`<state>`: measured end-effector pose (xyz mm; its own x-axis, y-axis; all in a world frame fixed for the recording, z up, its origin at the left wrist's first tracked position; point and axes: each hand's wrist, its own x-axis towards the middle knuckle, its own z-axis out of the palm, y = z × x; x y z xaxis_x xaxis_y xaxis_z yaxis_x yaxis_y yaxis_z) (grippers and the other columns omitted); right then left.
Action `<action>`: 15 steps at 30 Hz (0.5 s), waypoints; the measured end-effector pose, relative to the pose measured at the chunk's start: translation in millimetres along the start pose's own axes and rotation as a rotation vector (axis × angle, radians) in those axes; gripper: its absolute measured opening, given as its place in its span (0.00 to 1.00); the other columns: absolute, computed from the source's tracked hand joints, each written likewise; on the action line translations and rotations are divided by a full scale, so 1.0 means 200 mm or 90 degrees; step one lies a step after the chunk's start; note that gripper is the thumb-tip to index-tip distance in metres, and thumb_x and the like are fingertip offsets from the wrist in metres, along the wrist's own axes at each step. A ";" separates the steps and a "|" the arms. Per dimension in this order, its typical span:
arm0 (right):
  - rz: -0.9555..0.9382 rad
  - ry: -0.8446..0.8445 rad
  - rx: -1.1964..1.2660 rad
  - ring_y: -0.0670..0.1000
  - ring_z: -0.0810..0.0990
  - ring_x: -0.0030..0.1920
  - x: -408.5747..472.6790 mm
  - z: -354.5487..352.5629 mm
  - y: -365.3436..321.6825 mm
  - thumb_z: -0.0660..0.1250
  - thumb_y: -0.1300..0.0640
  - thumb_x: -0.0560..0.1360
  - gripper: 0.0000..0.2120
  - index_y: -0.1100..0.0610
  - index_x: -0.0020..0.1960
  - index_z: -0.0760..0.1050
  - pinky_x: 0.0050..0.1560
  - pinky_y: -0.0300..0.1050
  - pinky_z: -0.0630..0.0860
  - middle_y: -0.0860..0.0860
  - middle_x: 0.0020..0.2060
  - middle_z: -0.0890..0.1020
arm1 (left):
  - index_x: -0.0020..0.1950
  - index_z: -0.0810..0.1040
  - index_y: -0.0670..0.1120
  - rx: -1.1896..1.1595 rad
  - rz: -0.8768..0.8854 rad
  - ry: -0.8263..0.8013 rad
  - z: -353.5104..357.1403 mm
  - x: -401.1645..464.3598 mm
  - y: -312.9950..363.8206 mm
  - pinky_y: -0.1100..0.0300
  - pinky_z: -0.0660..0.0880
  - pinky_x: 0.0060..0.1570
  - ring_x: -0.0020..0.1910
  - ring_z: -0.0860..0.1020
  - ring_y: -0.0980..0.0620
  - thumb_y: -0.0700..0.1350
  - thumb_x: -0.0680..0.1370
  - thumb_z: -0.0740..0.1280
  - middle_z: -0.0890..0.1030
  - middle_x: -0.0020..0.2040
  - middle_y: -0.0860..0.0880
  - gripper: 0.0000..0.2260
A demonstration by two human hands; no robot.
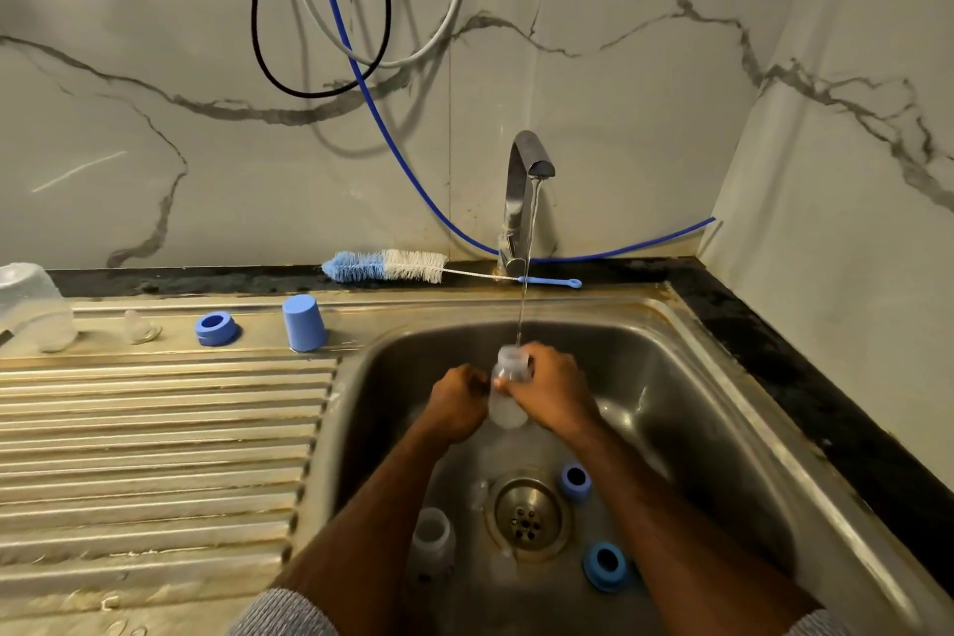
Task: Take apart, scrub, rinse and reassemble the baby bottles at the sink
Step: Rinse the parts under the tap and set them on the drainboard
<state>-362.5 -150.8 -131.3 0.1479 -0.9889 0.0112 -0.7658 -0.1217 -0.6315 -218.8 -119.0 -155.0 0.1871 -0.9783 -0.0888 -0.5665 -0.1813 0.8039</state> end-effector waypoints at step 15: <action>-0.002 0.026 0.028 0.50 0.80 0.54 0.00 -0.02 -0.03 0.74 0.45 0.74 0.22 0.50 0.65 0.75 0.52 0.47 0.79 0.50 0.56 0.82 | 0.64 0.75 0.47 -0.024 -0.037 -0.027 0.01 0.01 -0.02 0.56 0.79 0.54 0.58 0.78 0.49 0.35 0.70 0.77 0.78 0.59 0.48 0.25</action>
<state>-360.7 -151.1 -123.6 0.1244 -0.9912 0.0443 -0.7366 -0.1222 -0.6652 -217.5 -120.4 -158.5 0.1837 -0.9698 -0.1607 -0.5248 -0.2350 0.8181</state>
